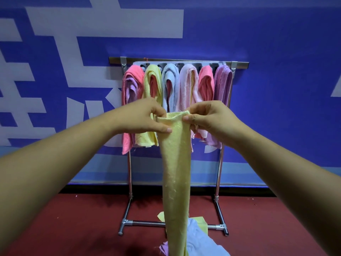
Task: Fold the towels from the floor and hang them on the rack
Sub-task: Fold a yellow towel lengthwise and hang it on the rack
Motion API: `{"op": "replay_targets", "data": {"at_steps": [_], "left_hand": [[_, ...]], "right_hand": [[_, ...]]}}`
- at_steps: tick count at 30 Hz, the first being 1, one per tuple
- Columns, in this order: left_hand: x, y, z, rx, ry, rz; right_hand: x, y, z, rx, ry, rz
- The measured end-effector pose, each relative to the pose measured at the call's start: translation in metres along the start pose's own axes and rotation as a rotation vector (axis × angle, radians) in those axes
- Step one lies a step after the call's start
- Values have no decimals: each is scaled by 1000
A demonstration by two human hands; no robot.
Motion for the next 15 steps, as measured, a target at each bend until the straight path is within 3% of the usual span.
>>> {"op": "replay_targets", "data": {"at_steps": [4, 10, 15], "left_hand": [[-3, -7, -2, -62, 171, 418], [20, -2, -4, -137, 255, 1027], [22, 3, -3, -140, 306, 990]], "right_hand": [[-1, -2, 1, 1, 39, -48], [-3, -23, -7, -21, 90, -277], [-9, -28, -7, 9, 56, -155]]}}
Point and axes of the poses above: each hand's wrist, its own z-axis away from the middle knuckle, its own x-axis out of the palm, y = z × x, the point moved 5 cm from there along -z, towards the middle knuckle, and after that the axes turned 9 degrees about -z, right-handed, at the moved point
